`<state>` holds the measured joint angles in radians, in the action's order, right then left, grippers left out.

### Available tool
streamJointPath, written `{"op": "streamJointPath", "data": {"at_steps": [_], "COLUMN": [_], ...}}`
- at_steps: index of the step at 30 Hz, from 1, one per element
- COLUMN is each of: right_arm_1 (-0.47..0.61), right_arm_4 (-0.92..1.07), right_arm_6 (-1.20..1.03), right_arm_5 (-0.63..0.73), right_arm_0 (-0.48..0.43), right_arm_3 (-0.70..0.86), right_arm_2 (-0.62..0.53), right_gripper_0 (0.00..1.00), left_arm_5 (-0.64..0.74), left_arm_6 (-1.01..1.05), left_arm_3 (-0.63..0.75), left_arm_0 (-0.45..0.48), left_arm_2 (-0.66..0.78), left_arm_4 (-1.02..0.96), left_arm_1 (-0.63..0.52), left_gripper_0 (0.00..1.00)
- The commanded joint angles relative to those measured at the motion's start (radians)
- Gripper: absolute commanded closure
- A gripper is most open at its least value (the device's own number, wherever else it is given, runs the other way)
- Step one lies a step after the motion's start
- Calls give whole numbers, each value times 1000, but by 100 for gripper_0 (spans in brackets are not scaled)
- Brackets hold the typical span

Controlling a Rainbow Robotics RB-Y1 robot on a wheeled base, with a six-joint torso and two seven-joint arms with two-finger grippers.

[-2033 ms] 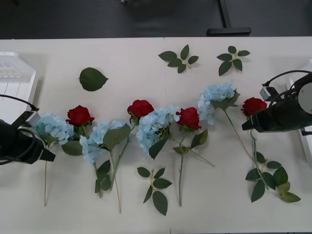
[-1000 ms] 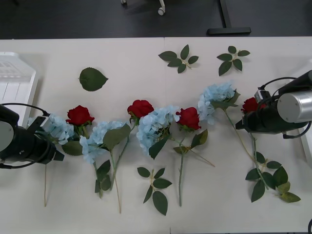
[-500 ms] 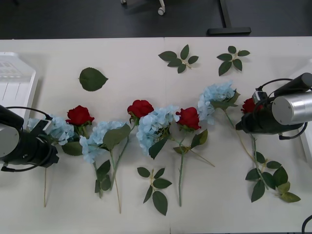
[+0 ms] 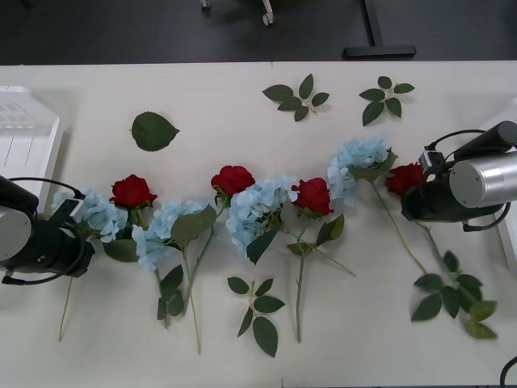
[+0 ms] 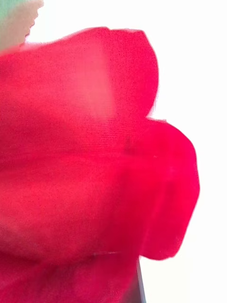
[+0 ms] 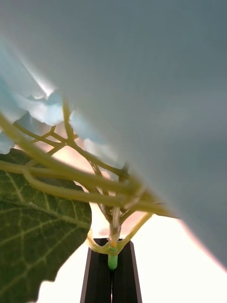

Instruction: Place the red flowers into the right box and the blue flowers into the left box. If a person shows an open palm, hand one flower to the person first, then continue sorting.

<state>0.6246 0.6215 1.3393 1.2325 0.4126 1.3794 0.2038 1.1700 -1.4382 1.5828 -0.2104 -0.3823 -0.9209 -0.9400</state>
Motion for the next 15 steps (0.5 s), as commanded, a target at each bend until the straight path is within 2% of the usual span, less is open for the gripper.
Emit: {"op": "streamJointPath", "data": {"at_steps": [1, 10, 15], "right_arm_1": [-22, -22, 21], "right_arm_4": [-9, 61, 55], "right_arm_6": [-31, -46, -115], "right_arm_5": [-10, 15, 50], "right_arm_0": [35, 37, 43], "right_arm_3": [6, 32, 105], "right_arm_2": [6, -50, -70], "right_gripper_0": [100, 100, 100], "left_arm_5": [60, 207, 249], "left_arm_6": [-61, -57, -54], "left_arm_3": [105, 307, 339], "left_arm_0": [-32, -32, -32], "left_arm_2": [54, 206, 318], "left_arm_4": [-3, -30, -26], "left_arm_1": [-56, -223, -306], "left_gripper_0": [100, 100, 100]}}
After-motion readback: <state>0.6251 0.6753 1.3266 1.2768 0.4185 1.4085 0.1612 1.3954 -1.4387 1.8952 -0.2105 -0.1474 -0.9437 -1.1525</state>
